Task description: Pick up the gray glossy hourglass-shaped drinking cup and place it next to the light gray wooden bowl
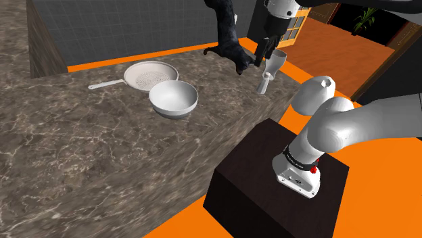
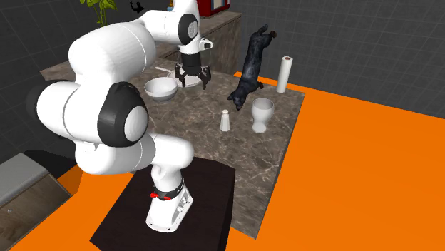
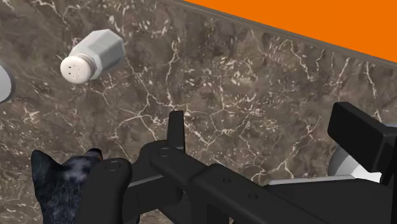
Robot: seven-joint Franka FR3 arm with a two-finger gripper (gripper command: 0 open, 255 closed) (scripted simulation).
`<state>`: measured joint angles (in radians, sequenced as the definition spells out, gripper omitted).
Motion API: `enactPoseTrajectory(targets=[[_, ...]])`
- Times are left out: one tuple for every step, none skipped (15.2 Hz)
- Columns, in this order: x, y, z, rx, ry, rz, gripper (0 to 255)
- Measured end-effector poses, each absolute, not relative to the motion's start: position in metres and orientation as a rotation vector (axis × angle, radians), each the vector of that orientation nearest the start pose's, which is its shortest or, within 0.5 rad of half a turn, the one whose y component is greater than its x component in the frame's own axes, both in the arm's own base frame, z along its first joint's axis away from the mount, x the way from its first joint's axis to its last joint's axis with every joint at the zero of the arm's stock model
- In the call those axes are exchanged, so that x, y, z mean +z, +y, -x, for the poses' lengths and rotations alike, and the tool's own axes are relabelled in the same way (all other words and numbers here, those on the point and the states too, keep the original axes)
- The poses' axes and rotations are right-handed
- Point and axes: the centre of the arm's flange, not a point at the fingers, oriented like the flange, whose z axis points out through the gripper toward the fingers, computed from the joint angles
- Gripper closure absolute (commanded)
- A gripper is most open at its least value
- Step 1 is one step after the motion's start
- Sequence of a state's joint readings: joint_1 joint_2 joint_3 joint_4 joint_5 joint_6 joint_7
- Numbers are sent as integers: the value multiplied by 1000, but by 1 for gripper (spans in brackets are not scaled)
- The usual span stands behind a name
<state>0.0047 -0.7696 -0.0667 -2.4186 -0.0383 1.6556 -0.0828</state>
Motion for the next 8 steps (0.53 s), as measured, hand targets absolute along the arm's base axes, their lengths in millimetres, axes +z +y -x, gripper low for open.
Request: enactPoseTrajectory(targets=[[562, -28, -317, -10, -67, 3133, 0], [561, -34, -317, -16, -60, 3130, 0], [559, -44, -318, -25, -50, 3126, 0], [558, -57, -319, -37, -39, 3121, 0], [557, -70, -320, -49, -27, 3115, 0], [553, -83, -320, -62, -14, 3109, 0], [551, -97, -321, -74, -2, 3104, 0], [549, -110, -326, -87, 11, 3097, 0]])
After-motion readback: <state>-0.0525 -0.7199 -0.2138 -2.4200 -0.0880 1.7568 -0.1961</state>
